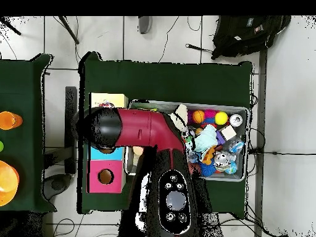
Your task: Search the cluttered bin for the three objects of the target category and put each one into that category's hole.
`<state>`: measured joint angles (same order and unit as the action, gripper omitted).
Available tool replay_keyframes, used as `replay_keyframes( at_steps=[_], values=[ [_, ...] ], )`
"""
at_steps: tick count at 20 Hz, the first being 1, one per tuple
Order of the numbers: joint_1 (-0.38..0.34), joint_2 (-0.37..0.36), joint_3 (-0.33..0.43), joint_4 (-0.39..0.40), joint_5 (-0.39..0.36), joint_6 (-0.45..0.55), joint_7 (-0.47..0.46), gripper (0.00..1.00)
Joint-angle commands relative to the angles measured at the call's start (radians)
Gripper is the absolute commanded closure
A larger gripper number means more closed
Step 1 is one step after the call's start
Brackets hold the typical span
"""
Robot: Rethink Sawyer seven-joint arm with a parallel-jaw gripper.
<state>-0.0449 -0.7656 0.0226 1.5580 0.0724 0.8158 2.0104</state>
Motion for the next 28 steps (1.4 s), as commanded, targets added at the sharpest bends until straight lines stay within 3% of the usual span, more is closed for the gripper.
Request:
replay_keyframes(
  at_steps=[1, 22, 28],
  values=[
    [-0.020, 0.002, 0.033, 0.167, -0.032, -0.065, 0.044, 1.00],
    [0.029, -0.036, 0.044, 0.302, 0.000, -0.165, 0.109, 1.00],
    [0.049, -0.071, 0.047, 0.315, 0.027, -0.130, 0.125, 1.00]
  ],
)
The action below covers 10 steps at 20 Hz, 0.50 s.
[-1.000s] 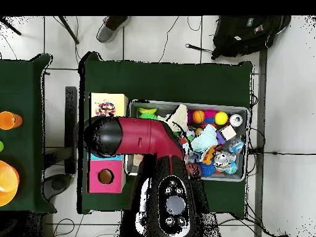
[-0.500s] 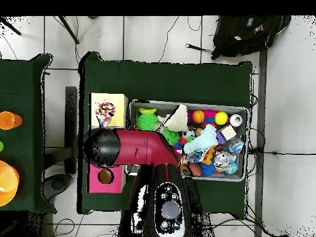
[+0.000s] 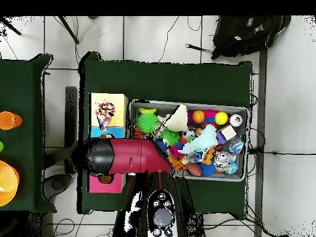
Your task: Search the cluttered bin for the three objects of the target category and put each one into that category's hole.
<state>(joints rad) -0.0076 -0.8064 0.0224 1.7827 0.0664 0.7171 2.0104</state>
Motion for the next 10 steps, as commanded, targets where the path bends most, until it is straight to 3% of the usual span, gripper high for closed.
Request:
replay_keyframes(
  at_steps=[1, 10],
  values=[
    [0.012, -0.034, 0.048, 0.090, 0.036, -0.026, 0.124, 1.00],
    [0.032, -0.032, 0.047, 0.069, 0.052, -0.012, 0.139, 1.00]
  ],
)
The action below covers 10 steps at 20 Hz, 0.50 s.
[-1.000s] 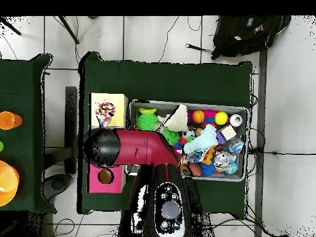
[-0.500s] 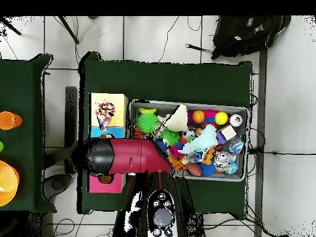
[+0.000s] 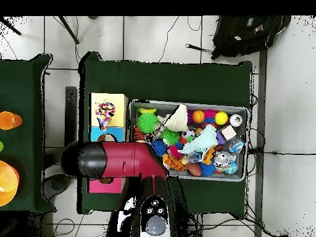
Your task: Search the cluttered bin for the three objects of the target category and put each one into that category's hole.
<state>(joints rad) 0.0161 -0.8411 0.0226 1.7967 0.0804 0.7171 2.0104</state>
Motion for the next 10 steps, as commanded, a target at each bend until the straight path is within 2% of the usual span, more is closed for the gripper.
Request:
replay_keyframes(
  at_steps=[1, 10],
  values=[
    [0.012, 0.011, 0.045, 0.048, 0.036, -0.018, 0.142, 1.00],
    [0.042, 0.094, 0.050, -0.021, 0.041, -0.066, 0.162, 1.00]
  ],
)
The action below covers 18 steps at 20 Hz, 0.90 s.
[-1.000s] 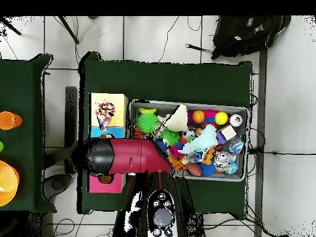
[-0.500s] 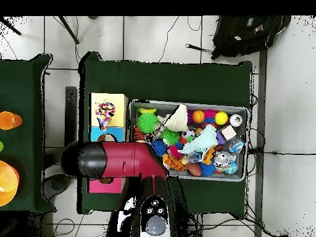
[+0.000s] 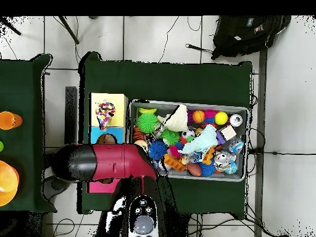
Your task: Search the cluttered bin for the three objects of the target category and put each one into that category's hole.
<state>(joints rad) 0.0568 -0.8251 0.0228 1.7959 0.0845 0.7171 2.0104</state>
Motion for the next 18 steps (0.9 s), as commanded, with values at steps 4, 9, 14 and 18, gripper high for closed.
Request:
replay_keyframes(
  at_steps=[4, 9, 14, 18],
  values=[
    [0.010, 0.117, 0.052, -0.035, 0.038, -0.105, 0.165, 1.00],
    [0.012, 0.148, 0.056, -0.035, 0.038, -0.151, 0.160, 1.00],
    [0.018, 0.142, 0.057, -0.035, 0.052, -0.145, 0.166, 1.00],
    [0.029, 0.133, 0.054, -0.050, 0.067, -0.115, 0.180, 1.00]
  ],
)
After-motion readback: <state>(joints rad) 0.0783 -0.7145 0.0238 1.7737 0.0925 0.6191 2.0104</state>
